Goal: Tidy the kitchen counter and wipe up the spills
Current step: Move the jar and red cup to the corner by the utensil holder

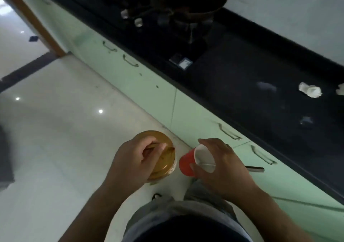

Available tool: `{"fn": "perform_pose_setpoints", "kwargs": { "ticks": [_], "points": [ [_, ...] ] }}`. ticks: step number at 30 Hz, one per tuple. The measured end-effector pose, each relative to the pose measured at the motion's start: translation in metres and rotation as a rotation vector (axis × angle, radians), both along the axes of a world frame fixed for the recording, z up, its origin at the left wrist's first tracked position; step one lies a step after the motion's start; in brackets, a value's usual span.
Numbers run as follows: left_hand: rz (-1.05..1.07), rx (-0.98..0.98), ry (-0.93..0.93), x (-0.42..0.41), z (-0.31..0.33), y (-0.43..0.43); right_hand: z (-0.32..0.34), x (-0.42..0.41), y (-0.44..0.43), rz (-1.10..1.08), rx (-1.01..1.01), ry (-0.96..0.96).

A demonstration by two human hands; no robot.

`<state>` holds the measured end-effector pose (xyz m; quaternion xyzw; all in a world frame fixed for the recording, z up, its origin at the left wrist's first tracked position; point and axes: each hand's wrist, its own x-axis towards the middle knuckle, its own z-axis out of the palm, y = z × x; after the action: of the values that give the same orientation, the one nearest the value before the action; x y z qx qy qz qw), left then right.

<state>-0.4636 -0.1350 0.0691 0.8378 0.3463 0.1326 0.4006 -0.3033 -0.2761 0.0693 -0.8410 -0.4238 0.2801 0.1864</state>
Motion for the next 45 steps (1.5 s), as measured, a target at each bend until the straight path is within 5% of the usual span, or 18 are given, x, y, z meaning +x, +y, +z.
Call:
{"fn": "perform_pose_setpoints", "kwargs": {
  "ticks": [9,20,31,45],
  "points": [
    [0.382,-0.027,0.092,-0.097,-0.007,0.057,-0.016,-0.054,0.126,0.341,0.002,0.051],
    [0.479,-0.05,0.044,-0.082,-0.006,0.234,-0.021,-0.025,0.332,0.484,0.026,-0.002],
    [0.845,-0.075,-0.118,-0.087,-0.01,0.412,-0.026,-0.023,0.525,0.582,0.035,-0.006],
    [0.527,-0.083,-0.039,-0.138,-0.01,0.733,-0.028,-0.093,0.82,0.431,0.059,-0.034]
  ]
}}
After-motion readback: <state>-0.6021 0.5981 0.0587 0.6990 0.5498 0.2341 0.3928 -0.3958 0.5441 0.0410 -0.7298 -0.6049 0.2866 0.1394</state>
